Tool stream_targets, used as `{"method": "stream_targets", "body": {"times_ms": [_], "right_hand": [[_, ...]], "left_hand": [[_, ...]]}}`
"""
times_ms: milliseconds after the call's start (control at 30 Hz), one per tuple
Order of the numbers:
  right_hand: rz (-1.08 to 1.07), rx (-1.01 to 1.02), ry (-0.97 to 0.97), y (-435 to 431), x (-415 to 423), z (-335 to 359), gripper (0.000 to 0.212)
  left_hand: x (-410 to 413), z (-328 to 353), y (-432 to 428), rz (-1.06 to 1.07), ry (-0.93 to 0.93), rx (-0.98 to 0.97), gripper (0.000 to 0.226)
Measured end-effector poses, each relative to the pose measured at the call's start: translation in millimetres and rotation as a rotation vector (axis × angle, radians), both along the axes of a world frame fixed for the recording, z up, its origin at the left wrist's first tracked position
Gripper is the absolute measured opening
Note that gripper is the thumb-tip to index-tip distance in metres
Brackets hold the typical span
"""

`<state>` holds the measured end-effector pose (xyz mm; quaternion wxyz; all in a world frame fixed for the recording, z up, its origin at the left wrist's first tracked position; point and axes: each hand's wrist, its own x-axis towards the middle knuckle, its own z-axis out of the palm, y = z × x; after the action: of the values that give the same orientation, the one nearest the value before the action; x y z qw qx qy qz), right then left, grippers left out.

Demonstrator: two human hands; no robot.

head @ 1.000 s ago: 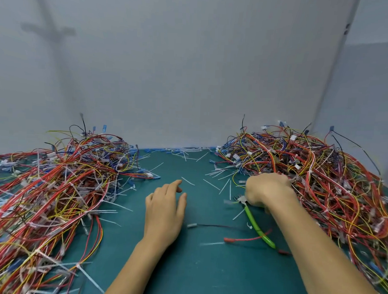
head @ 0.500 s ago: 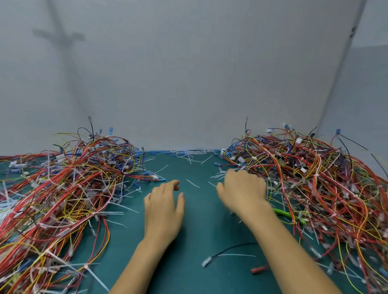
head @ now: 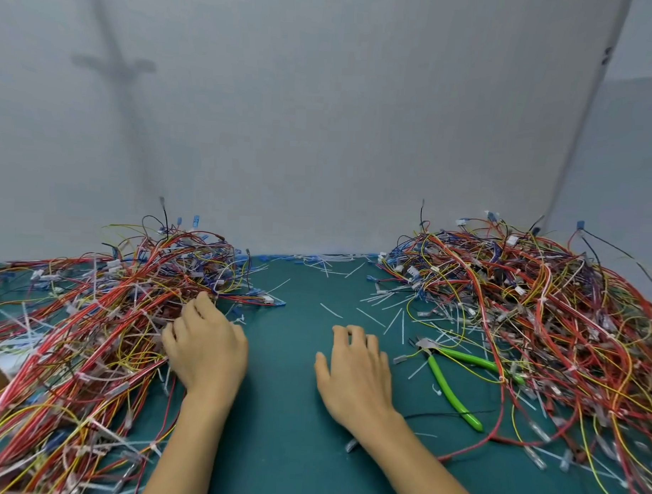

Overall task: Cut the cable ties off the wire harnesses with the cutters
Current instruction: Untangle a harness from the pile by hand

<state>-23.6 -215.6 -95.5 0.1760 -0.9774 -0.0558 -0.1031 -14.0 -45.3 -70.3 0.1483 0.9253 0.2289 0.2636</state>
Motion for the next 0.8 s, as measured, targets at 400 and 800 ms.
{"method": "stream_targets", "body": {"times_ms": [400,800], "right_hand": [[0.027,0.012,-0.002,-0.8,1.5,-8.5,0.041],[0.044,-0.033,0.004,1.3,3.9,-9.8,0.037]], "left_hand": [[-2.1,28.7,13.3,0.104,-0.235,0.148,0.040],[23.3,58.1,47.8,0.264,0.142,0.164,0.041]]}}
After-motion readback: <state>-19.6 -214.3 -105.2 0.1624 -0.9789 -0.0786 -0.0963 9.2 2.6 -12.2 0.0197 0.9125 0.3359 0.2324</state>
